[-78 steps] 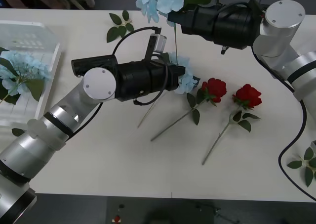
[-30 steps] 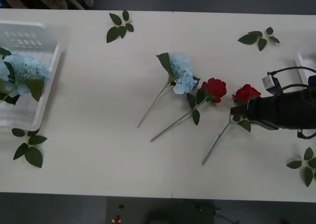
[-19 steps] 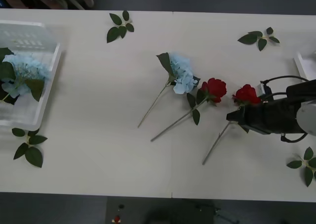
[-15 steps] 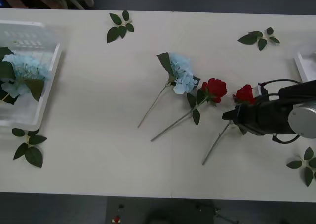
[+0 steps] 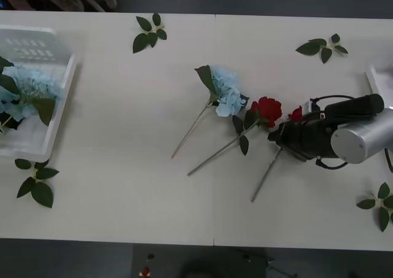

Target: Put the red flowers into the right box and the blue flowers into the left box

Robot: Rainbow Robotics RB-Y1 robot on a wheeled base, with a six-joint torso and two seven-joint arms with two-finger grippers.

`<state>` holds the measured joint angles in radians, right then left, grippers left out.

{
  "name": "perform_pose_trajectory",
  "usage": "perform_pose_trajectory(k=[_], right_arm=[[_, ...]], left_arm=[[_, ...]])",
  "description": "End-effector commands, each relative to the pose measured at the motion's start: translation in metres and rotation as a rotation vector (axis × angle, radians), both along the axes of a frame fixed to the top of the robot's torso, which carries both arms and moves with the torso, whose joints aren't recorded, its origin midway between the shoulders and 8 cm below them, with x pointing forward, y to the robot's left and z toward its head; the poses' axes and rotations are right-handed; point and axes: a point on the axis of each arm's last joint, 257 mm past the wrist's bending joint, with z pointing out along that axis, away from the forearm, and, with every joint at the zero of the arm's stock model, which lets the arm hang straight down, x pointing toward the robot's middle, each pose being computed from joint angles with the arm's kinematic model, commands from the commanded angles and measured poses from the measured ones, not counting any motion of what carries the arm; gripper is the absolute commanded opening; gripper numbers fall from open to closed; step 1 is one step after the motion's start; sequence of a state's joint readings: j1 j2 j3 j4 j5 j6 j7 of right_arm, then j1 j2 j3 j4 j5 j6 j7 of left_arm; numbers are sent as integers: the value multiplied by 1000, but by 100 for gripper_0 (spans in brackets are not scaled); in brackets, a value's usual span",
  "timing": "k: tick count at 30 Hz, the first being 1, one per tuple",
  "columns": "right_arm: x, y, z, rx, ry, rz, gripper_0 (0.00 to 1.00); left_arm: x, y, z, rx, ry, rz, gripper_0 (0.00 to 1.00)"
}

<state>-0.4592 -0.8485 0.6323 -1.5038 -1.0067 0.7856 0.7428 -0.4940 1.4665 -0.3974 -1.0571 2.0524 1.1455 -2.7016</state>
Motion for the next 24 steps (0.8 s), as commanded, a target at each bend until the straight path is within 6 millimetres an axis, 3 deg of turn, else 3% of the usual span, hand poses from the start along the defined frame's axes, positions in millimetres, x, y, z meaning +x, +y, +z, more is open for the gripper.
perform_pose_trajectory(k=[1,2,6,8,14,20,22,24], right_arm=[[20,-5,16,9,-27,-44,50],[22,-4,17,11,-28,-47,49],[28,-10,12,0,-24,-63,31],[31,-13,12,-9,-28,-65,23],[39,-19,19,-12,-42,-79,0],[48,-32,39,-4,-40,-109,0],[51,-35,50,4,-39,-119,0],[58,-43,73,9,-51,-131,0]], left_arm=[[24,-84,40,-207,-104,-130,100],[27,-97,42,-224,-117,-154,100],[45,-186,43,-255,-220,-314,100],[54,-226,39,-316,-220,-303,100],[66,-320,17,-423,-202,-276,100],[78,-400,-9,-431,-165,-261,100],[86,-418,-11,-406,-172,-253,100],[100,-438,-16,-335,-182,-250,100]])
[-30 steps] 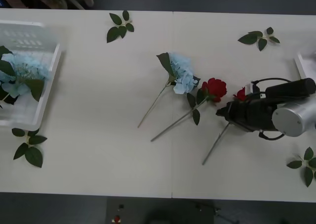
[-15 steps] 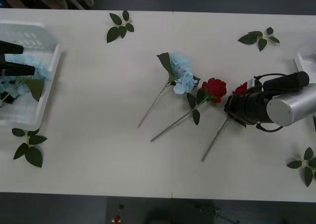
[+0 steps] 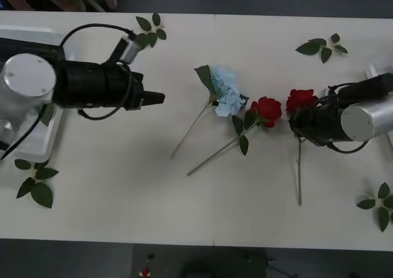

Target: Put the red flowers into the right box and the blue flowers into the left box

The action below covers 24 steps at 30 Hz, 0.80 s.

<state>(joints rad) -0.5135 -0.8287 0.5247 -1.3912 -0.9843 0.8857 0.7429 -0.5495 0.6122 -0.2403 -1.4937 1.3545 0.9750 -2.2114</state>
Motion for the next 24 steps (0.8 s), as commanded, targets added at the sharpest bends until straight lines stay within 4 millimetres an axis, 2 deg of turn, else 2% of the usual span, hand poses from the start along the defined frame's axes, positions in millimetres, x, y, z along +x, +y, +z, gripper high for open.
perform_pose_trajectory(k=[1,6,8,9,11,12,13,14,16,17,18,20,24], right_arm=[[30,2,65,41,-76,-13,0],[45,-26,143,52,-108,-40,0],[44,-58,180,-36,-109,-26,0],[42,-67,187,-68,-105,-19,0],[37,-100,214,-173,-86,2,0],[36,-107,220,-200,-83,12,0],[32,-128,231,-259,-67,31,0],[30,-137,237,-281,-61,37,0],[28,-175,249,-356,-49,50,0],[27,-186,250,-380,-45,52,0],[27,-206,250,-432,-37,62,0],[27,-246,248,-539,-25,66,0],[29,-294,230,-640,-16,53,0]], left_arm=[[27,-45,25,55,-24,15,100],[43,-75,3,151,15,24,100],[54,-73,-12,218,21,40,100],[56,-74,-16,227,24,44,100],[64,-84,-28,232,24,56,100],[66,-89,-30,232,20,56,100],[71,-95,-38,244,9,63,100],[73,-97,-42,251,8,66,100],[77,-105,-56,279,-3,68,100],[77,-110,-57,282,-10,65,100],[76,-119,-62,287,-17,55,100],[73,-131,-71,316,-29,33,100],[62,-140,-92,363,-26,-2,100]])
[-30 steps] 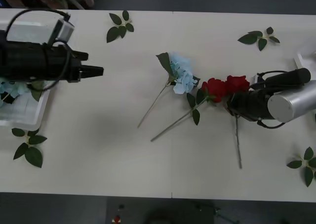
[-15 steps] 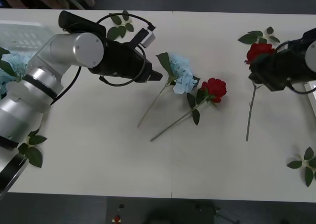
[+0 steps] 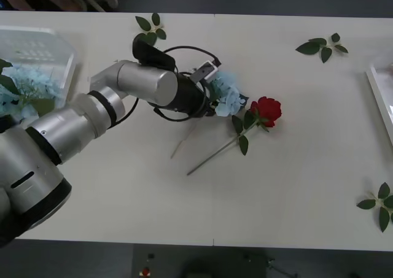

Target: Put the red flowers into the right box and the blue flowers into the left box

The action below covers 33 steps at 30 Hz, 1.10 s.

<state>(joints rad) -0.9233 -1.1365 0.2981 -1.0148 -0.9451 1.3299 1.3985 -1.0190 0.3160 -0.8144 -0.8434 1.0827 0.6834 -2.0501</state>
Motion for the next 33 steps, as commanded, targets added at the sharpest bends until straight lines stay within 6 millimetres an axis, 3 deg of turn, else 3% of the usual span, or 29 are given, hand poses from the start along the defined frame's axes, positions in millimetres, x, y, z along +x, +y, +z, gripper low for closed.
perform_pose_trajectory(k=[1,4,5,6,9,13,17,20,21,23,28,31,33], right_arm=[[5,-41,-10,-107,-11,21,0],[12,-76,-21,-233,-30,20,0],[14,-90,-23,-292,-39,19,0],[16,-101,-26,-332,-51,12,0],[18,-118,-39,-392,-66,5,0],[16,-135,-60,-436,-80,-9,0],[11,-137,-79,-390,-81,-41,0],[13,-137,-80,-391,-93,-42,20],[15,-137,-78,-397,-100,-38,34],[15,-137,-78,-397,-102,-36,46],[18,-132,-81,-379,-107,-34,59],[19,-120,-88,-311,-113,-40,62],[22,-101,-94,-218,-113,-42,64]], left_arm=[[-2,-26,12,-16,-15,-20,100],[-7,-29,5,1,-11,-37,100],[-8,-28,3,10,-12,-40,90],[-9,-27,0,20,-11,-41,73],[-10,-24,-6,44,-15,-48,47],[-12,-23,-11,62,-15,-57,21],[-12,-23,-11,64,-16,-57,14],[-13,-23,-12,65,-14,-57,14],[-12,-23,-11,65,-17,-57,14],[-12,-22,-12,66,-16,-57,13],[-5,-12,-7,71,-26,-41,0],[23,19,36,74,-84,-9,0],[34,50,75,116,-115,-7,0]])
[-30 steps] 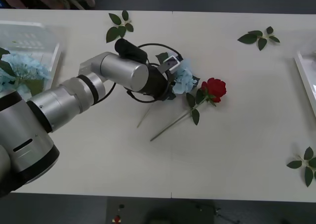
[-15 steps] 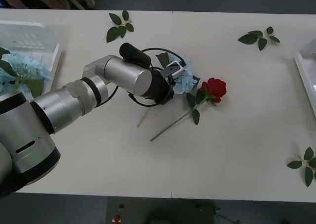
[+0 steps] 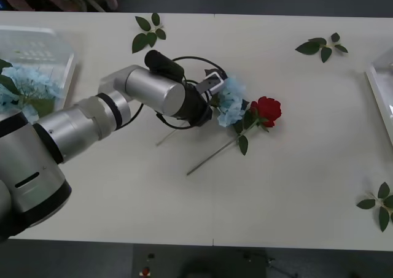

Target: Put the red flowers into the right box and the blue flowers into the left box

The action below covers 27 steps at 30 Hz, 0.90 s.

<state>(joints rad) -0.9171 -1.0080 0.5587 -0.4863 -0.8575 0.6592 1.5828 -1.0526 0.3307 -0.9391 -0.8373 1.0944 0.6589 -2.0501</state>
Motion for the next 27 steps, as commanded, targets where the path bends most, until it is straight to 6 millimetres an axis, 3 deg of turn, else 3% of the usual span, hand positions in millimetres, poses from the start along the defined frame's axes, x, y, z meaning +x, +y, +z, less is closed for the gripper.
perform_pose_trajectory(k=[1,4,8,9,10,11,13,15,16,18,19,23,27], right_arm=[[8,34,2,159,-16,18,65],[9,76,2,337,4,36,67],[-3,140,10,599,62,72,67],[-5,150,11,647,64,71,67],[-8,165,13,716,67,73,68],[-13,184,15,803,72,72,68],[-19,207,19,865,69,88,69],[-22,222,21,893,52,83,68],[-26,240,22,931,34,63,68],[-35,262,17,973,28,46,69],[-45,281,13,997,26,32,68],[-75,328,0,1051,32,5,69],[-93,370,-7,1110,24,-44,69]], left_arm=[[39,62,105,47,-92,38,0],[21,108,152,141,-62,25,0],[-33,213,234,311,-4,70,0],[-40,228,242,330,7,85,0],[-51,256,257,363,21,117,0],[-66,296,270,419,47,155,0],[-80,358,281,513,74,230,0],[-80,399,283,571,67,285,0],[-77,435,283,639,46,333,0],[-69,469,281,707,11,385,0],[-62,498,277,756,-23,439,0],[-49,543,251,772,-66,516,0],[-35,560,214,687,-68,571,0]])
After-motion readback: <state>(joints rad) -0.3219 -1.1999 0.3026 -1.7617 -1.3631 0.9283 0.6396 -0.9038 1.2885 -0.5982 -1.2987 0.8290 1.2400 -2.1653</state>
